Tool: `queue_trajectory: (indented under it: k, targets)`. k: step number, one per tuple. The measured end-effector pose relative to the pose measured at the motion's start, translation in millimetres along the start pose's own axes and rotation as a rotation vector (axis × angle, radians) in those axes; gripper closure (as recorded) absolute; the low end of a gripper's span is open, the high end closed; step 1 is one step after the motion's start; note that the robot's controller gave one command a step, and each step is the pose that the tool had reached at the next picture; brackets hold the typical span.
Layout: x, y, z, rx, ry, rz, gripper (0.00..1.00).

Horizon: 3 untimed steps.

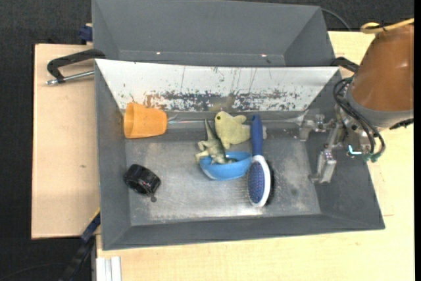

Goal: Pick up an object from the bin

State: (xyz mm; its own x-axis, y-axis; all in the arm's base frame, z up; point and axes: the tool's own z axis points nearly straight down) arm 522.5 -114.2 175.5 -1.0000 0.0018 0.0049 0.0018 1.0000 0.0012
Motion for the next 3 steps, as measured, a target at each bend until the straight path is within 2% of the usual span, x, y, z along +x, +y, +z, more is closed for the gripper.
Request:
queue_trajectory:
  k: [1,2,3]
  targets:
    - [-23.4,50,65,-0.003,-0.001,-0.082,0.00]
    - [8.6,101,91,0.005,-0.027,-0.282,0.00]
    - [-14.7,150,69,-0.001,-0.013,-0.266,0.00]
